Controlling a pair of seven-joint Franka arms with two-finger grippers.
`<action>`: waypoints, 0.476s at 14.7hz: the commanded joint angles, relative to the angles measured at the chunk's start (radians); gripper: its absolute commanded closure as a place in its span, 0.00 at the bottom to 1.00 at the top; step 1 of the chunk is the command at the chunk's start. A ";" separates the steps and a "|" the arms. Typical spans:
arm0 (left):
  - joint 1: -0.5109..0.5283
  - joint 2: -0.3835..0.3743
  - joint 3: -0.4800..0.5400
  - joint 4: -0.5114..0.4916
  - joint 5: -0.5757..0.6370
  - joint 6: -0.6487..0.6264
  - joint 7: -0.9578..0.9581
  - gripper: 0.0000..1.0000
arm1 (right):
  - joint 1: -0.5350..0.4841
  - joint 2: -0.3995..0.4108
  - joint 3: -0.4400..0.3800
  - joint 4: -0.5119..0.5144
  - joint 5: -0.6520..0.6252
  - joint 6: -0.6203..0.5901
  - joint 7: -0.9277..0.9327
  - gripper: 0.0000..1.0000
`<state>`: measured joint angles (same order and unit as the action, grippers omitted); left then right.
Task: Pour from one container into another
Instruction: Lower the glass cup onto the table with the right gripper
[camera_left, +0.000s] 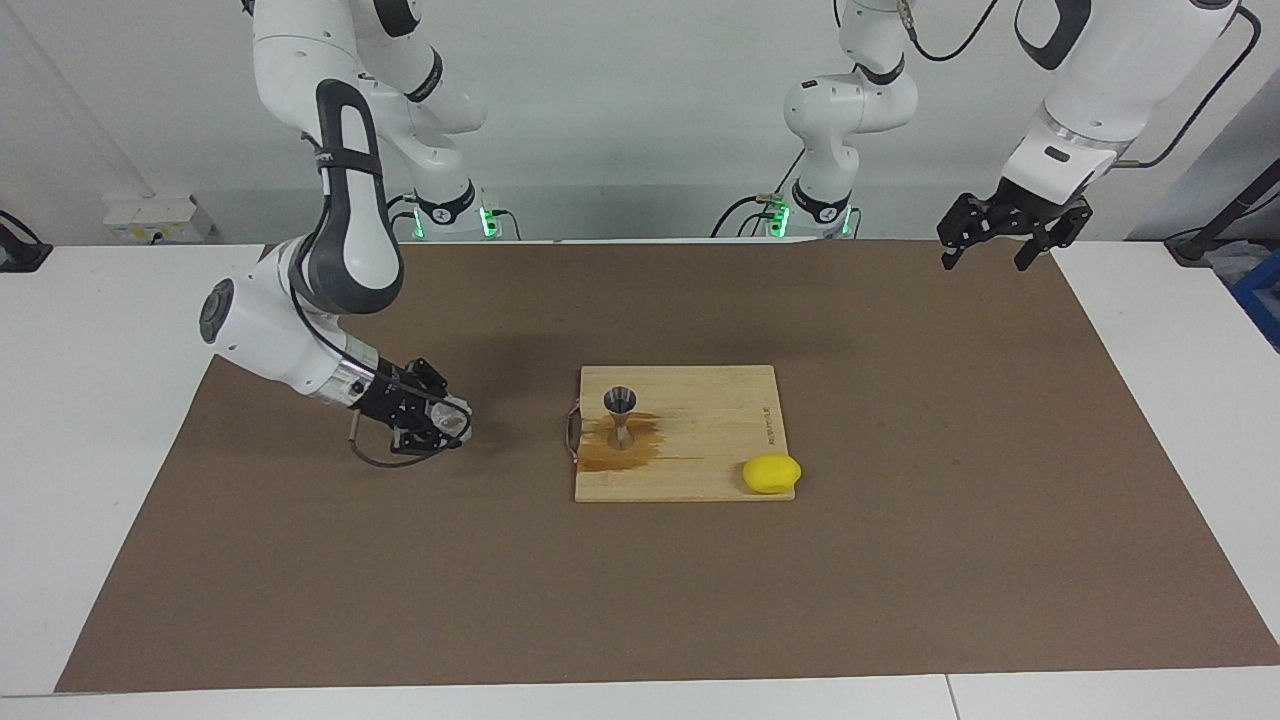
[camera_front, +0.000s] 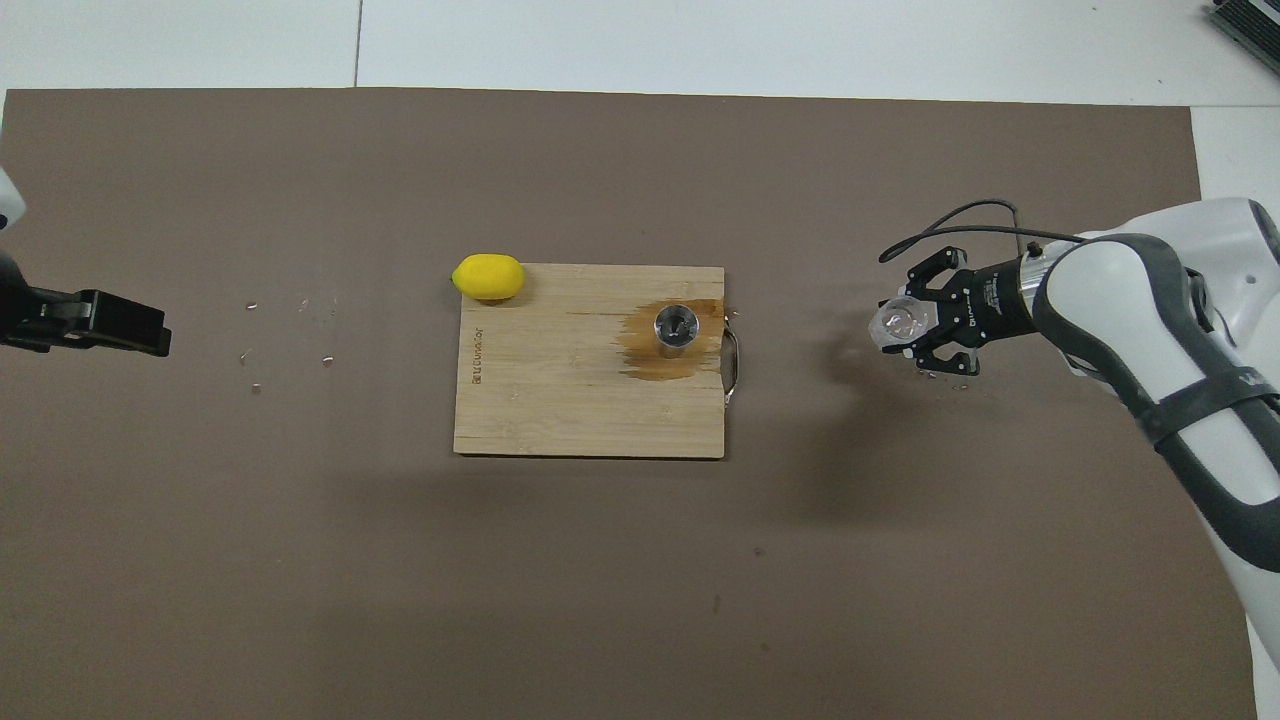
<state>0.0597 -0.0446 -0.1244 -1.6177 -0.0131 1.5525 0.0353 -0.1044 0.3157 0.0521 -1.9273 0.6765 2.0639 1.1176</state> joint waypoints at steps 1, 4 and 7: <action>0.005 -0.032 0.000 -0.031 0.010 -0.002 0.011 0.00 | -0.063 -0.026 0.012 -0.078 0.058 0.013 -0.142 1.00; 0.005 -0.032 0.000 -0.031 0.010 0.000 0.011 0.00 | -0.144 0.016 0.012 -0.087 0.060 -0.014 -0.270 1.00; 0.005 -0.032 0.000 -0.031 0.010 0.000 0.011 0.00 | -0.202 0.036 0.012 -0.094 0.064 -0.045 -0.360 1.00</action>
<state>0.0597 -0.0446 -0.1244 -1.6177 -0.0131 1.5525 0.0352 -0.2639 0.3449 0.0521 -2.0107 0.7056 2.0394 0.8314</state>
